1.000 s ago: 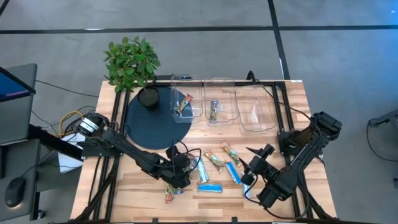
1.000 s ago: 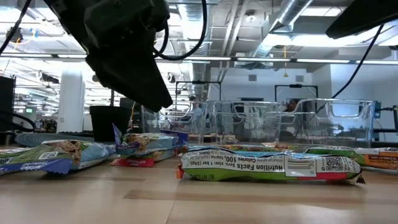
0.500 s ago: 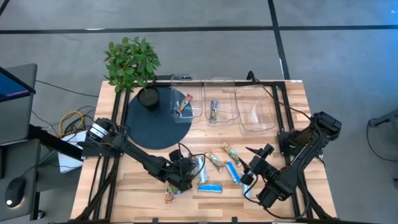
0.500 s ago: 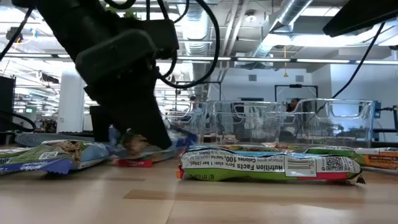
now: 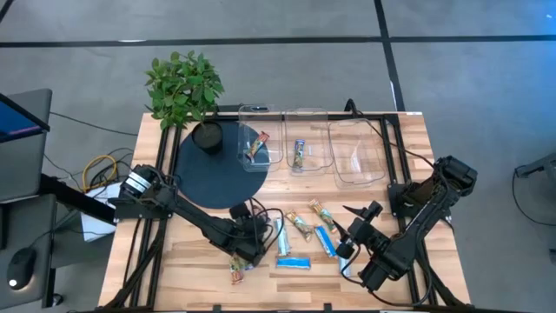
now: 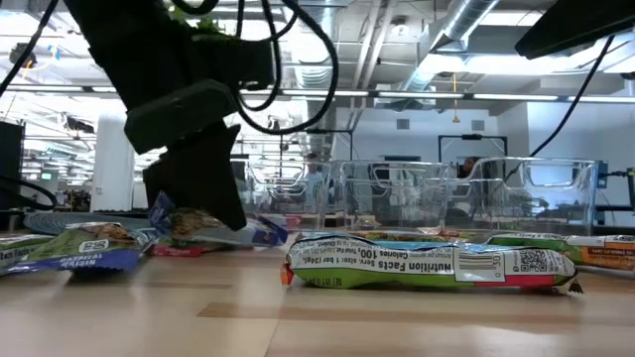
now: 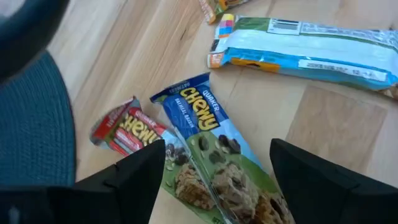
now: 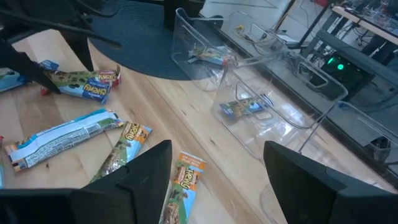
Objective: Pick and place Granola Bars by type
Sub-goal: Put the blue granola bar into the middle transparent bin
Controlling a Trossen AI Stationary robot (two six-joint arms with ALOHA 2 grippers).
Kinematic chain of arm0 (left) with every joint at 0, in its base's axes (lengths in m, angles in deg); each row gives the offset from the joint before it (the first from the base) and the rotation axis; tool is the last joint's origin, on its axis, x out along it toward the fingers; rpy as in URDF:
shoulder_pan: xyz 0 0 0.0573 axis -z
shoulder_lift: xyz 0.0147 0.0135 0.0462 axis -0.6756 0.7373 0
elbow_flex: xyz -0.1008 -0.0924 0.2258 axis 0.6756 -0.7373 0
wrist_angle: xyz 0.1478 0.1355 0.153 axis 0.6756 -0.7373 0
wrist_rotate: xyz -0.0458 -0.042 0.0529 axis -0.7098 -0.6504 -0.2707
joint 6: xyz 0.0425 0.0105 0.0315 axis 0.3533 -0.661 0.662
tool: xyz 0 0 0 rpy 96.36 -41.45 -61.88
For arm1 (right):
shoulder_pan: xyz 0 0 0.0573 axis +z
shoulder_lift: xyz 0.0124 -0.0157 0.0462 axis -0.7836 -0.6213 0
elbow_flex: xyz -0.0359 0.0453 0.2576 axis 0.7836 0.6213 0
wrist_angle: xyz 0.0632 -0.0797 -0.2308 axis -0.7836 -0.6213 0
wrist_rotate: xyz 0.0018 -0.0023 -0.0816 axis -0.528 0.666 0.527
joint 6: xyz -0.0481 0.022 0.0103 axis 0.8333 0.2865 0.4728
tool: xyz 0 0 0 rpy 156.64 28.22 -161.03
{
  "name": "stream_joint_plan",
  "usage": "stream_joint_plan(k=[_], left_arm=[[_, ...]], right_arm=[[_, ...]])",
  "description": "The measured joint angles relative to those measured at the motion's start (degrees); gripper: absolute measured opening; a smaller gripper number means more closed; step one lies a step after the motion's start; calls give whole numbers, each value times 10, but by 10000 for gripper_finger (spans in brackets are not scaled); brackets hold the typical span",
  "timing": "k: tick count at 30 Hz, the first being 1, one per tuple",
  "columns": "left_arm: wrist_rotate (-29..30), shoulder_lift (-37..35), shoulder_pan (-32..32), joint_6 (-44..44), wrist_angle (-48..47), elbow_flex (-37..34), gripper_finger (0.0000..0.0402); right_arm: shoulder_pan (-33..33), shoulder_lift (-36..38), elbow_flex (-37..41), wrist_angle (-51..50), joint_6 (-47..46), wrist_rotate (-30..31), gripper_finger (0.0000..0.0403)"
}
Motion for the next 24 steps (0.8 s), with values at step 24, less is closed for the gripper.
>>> stream_joint_plan(k=[24], left_arm=[[-29, 1, -3, 117, -22, 20, 278]], right_arm=[[-4, 0, 0, 5, 0, 0, 249]])
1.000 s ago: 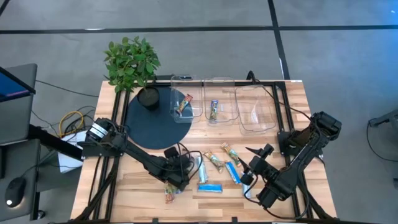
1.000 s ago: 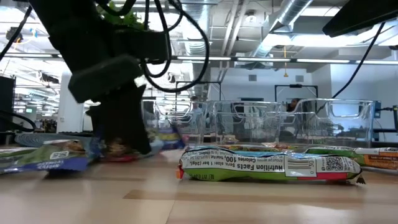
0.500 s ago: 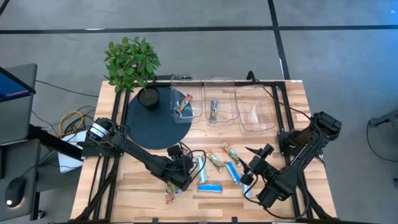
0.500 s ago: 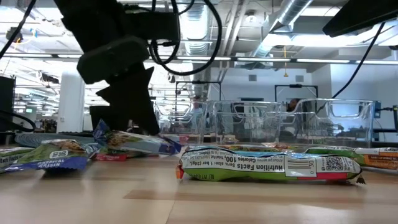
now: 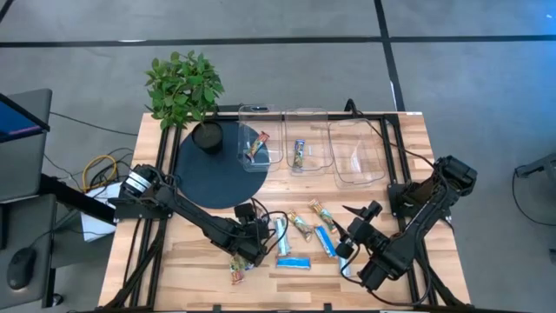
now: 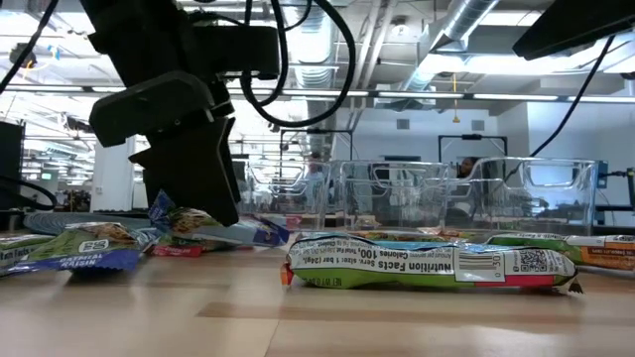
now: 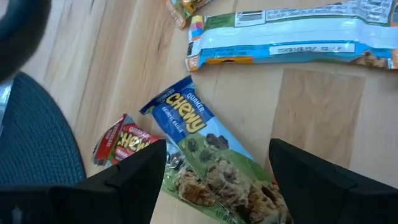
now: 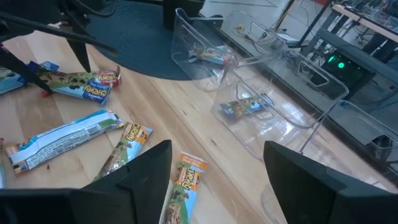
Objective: Pick and place Granola Bars by type
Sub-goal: Put the blue granola bar into the middle transparent bin
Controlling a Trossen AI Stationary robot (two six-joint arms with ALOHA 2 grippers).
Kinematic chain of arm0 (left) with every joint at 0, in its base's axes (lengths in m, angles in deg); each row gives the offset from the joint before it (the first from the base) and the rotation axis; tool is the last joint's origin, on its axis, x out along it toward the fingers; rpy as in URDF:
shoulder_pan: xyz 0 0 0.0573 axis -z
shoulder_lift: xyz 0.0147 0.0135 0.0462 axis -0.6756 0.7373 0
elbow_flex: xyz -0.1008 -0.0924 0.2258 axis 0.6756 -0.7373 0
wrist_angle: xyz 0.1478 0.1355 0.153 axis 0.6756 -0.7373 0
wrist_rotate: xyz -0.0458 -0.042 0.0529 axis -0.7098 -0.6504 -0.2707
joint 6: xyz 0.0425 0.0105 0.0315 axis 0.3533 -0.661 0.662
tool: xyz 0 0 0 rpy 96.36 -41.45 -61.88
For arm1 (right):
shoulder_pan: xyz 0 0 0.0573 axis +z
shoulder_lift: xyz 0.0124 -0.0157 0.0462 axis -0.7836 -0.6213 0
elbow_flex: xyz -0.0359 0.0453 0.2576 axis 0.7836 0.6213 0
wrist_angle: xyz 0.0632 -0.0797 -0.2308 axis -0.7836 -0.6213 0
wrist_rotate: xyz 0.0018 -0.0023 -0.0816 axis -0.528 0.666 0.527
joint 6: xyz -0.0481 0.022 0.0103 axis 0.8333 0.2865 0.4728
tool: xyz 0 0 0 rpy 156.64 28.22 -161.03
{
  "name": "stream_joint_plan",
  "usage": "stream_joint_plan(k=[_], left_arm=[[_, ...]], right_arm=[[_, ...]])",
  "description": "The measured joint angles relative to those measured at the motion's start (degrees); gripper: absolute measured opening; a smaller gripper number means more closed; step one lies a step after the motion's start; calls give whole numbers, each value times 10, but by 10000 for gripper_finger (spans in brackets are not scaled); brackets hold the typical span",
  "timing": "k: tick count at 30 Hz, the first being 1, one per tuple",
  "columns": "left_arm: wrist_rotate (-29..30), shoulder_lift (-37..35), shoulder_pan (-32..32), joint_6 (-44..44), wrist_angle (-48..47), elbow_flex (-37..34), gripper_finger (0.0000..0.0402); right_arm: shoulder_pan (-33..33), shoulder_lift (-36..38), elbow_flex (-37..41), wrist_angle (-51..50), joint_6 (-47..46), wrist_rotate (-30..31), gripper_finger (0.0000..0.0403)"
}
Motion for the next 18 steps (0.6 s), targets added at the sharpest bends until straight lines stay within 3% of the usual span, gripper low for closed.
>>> stream_joint_plan(k=[18], left_arm=[[-15, 18, -24, -31, -27, 0, 274]], right_arm=[[-4, 0, 0, 6, 5, -1, 249]])
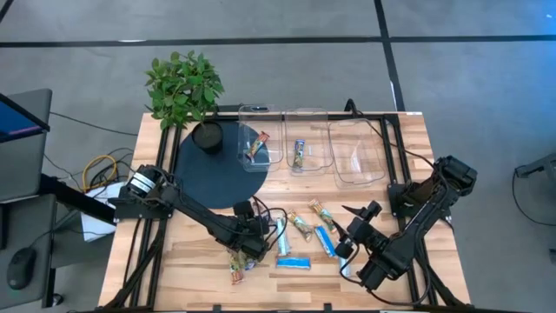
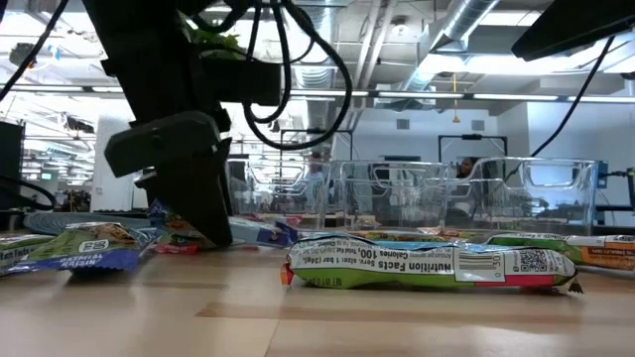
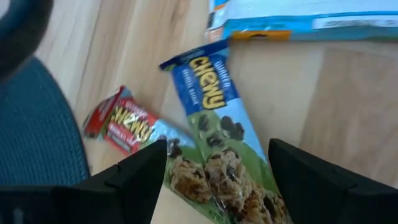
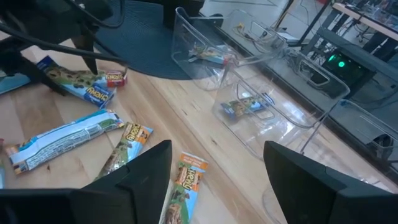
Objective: Pick and place Granola Bars by type
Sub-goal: Put the blue granola bar into the middle transparent bin
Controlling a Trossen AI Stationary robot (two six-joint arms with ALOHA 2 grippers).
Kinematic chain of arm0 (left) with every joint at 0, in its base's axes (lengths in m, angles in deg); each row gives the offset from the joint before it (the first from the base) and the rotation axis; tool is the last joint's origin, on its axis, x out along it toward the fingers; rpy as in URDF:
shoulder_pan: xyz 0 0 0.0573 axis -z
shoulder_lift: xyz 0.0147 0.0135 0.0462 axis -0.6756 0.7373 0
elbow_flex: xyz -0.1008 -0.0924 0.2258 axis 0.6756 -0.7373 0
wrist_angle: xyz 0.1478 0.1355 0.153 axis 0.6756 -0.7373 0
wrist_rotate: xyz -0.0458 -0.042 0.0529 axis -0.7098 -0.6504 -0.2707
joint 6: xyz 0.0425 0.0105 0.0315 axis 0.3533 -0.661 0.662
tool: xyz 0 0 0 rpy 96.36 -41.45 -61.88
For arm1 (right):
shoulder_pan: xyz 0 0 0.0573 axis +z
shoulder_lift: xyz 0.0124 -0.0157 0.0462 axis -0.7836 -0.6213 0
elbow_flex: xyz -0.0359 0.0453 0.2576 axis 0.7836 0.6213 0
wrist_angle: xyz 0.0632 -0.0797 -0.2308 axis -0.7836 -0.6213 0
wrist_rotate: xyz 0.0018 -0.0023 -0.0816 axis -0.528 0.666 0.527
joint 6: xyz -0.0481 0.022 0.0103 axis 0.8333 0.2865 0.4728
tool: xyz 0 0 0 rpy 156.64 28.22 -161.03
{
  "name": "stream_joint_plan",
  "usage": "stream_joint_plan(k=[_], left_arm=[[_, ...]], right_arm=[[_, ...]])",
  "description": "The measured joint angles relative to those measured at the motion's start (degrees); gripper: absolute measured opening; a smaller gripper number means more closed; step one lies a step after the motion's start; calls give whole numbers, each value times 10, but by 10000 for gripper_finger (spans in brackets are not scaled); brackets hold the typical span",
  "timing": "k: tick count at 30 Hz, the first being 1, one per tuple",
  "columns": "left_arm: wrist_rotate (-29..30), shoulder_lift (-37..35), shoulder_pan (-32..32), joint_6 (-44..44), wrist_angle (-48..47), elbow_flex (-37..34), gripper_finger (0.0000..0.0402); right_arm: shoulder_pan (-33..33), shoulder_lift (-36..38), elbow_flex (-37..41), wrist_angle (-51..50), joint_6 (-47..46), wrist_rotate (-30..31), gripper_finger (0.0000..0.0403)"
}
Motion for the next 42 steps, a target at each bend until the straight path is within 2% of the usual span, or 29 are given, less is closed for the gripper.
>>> stream_joint_plan(k=[9, 23, 36, 42], left_arm=[[-29, 0, -17, -3, -6, 0, 230], [-16, 0, -18, -8, -5, 0, 118], [20, -1, -18, 12, -27, 45, 119], [96, -1, -18, 41, -52, 112, 114]], right_arm=[[0, 0, 0, -2, 1, 0, 249], [0, 0, 0, -2, 1, 0, 249], [0, 0, 0, -2, 1, 0, 249], [0, 0, 0, -1, 0, 0, 249]])
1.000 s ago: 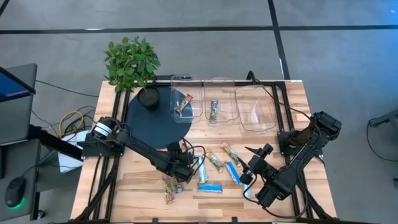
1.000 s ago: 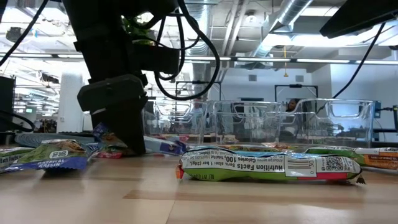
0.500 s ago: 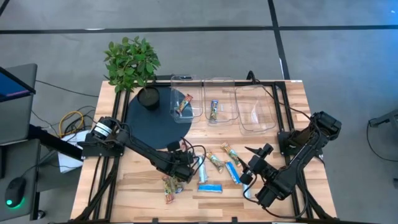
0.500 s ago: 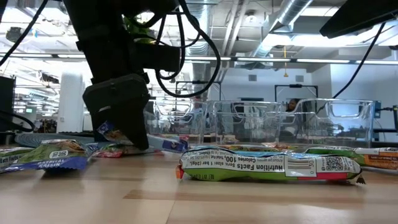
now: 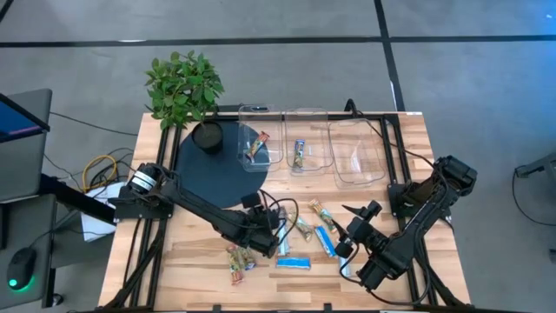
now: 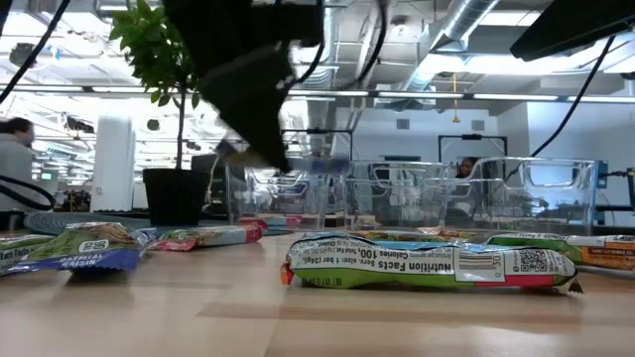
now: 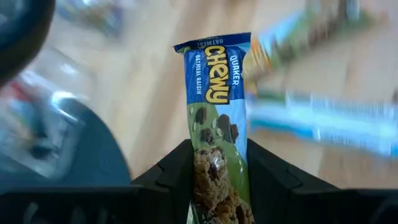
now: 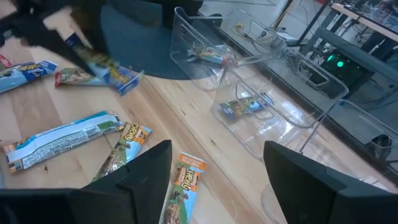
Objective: Pick and place Granola Bars by type
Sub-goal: Put the blue granola bar into the middle transparent bin
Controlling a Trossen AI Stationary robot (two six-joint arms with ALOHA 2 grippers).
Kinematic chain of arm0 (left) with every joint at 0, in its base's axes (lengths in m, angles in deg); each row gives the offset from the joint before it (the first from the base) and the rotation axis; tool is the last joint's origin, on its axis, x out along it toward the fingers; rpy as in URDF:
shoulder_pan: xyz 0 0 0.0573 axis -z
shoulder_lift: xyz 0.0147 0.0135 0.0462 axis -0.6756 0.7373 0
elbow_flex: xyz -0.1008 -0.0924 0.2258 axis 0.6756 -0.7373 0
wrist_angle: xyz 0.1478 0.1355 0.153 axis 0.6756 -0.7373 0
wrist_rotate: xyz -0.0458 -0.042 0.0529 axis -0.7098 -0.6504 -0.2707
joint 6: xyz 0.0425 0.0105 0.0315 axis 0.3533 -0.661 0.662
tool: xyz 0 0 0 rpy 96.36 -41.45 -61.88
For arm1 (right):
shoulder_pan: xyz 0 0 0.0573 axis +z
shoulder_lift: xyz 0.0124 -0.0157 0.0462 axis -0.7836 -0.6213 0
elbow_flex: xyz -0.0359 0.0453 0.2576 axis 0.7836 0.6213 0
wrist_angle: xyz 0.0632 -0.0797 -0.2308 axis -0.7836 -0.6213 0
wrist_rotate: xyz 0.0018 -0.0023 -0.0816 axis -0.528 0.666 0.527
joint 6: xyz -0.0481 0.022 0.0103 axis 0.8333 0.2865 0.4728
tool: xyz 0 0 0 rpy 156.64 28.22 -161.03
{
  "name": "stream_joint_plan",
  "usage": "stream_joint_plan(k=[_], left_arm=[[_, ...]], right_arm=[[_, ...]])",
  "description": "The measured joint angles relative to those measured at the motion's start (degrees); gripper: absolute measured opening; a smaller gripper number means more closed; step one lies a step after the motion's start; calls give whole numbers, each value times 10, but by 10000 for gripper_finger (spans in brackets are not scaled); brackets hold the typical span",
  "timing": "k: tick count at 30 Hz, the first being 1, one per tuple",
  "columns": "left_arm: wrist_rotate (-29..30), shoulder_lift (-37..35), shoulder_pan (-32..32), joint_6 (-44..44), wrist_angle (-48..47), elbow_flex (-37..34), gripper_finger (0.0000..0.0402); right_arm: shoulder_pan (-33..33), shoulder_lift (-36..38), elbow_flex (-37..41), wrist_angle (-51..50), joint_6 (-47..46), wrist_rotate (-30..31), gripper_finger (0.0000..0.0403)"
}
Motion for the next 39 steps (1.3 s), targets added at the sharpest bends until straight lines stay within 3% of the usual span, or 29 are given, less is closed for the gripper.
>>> stream_joint_plan(k=[6, 12, 21, 26, 39], left_arm=[[85, 0, -26, 25, -5, 64, 125], [95, -1, -83, 82, 51, 90, 127], [-40, -1, -198, 162, 226, 92, 127], [-108, -1, -264, 130, 273, 92, 128], [-128, 32, -343, 18, 382, 92, 128]], right_arm=[[0, 0, 0, 4, -1, 0, 249], [0, 0, 0, 12, 0, 0, 249], [1, 0, 0, 19, -1, -1, 249], [1, 0, 0, 19, -1, -1, 249], [0, 0, 0, 1, 0, 0, 249]])
